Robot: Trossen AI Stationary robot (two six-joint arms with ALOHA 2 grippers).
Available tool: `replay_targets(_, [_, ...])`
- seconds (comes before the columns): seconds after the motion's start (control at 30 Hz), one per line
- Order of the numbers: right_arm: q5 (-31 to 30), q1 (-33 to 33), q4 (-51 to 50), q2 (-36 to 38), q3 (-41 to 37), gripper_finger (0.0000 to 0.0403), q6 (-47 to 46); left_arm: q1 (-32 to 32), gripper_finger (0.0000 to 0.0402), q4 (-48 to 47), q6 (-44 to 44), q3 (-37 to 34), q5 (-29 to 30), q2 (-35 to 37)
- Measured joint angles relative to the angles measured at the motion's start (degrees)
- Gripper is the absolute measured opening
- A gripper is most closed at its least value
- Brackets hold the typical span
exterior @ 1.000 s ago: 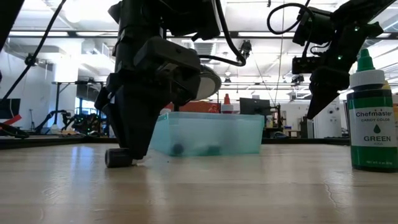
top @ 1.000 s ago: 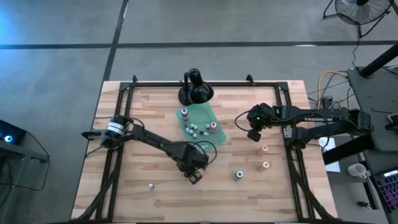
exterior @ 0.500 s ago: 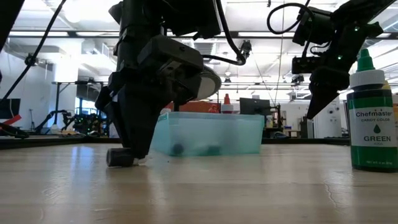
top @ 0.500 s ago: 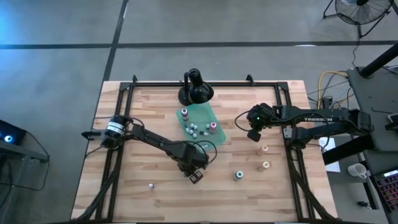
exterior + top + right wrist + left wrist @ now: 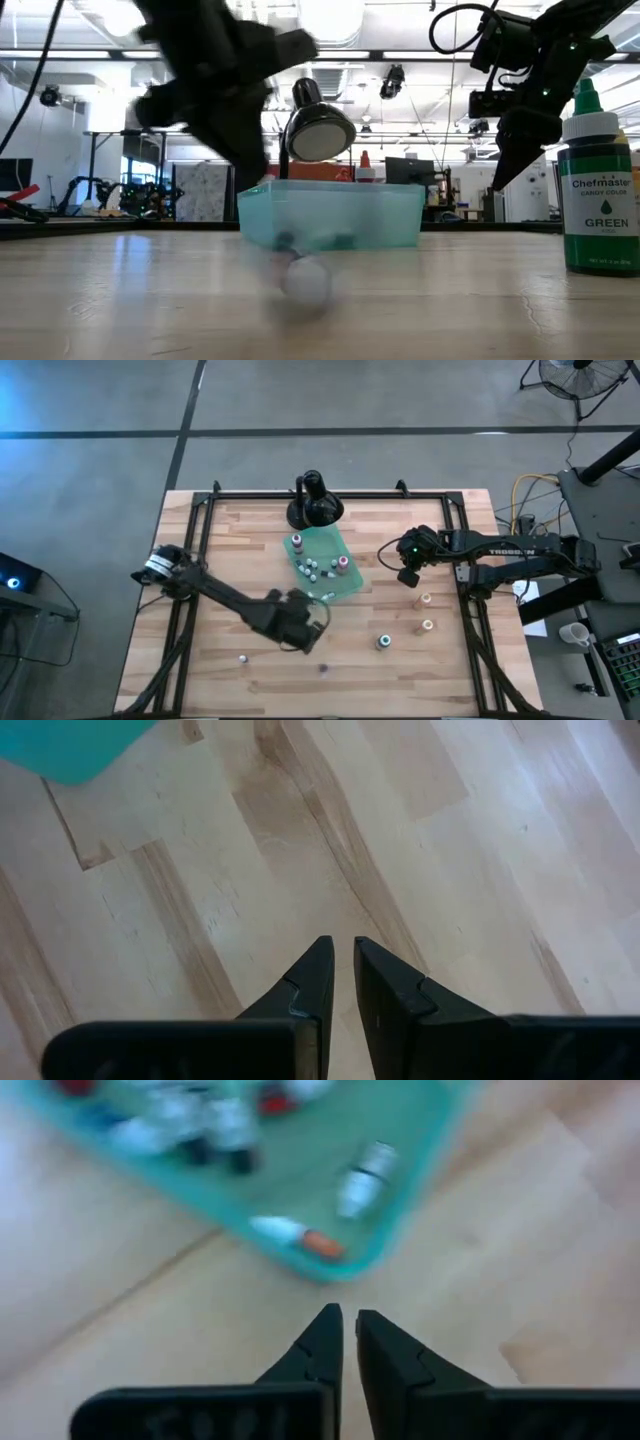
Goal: Pick & Place food coloring
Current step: Put the small pink food coloring bottle into the green bin
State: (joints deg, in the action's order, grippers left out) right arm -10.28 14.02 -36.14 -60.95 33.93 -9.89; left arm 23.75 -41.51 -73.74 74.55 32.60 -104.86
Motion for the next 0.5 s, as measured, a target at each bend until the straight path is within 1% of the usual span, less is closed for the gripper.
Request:
replay_targets(0.07, [0.00, 0.00, 0.02, -0.02, 0.00, 0.0038, 0.00, 1.19, 0.0002, -0.09, -9.42, -2.47, 2.16, 0.31])
replay_targets(0.13, [-0.04, 0.00, 0.04, -0.01, 0.00, 0.0038, 0.01, 2.25, 0.0002, 0.01, -15.06, -4.48, 1.44, 0.16])
replay_targets(0.17, [-0.07, 0.00, 0.05, -0.02, 0.00, 0.0038, 0.00, 2.66, 0.0003, 0.74, -16.50, -5.22, 1.31, 0.00])
replay_targets(0.27, [-0.08, 0.00, 0.06, -0.02, 0.00, 0.0038, 0.66, 3.20, 0.0002, 6.58, -17.40, -6.68, 0.99, -0.07])
replay_targets(0.4, [-0.11, 0.00, 0.13, -0.02, 0.00, 0.0038, 1.94, 3.05, 0.0001, 8.84, -18.21, -7.09, 1.06, -0.04])
replay_targets(0.5, [-0.12, 0.01, 0.27, -0.02, 0.00, 0.0038, 1.48, 2.84, 0.0001, 8.55, -18.29, -7.11, 2.26, 0.00])
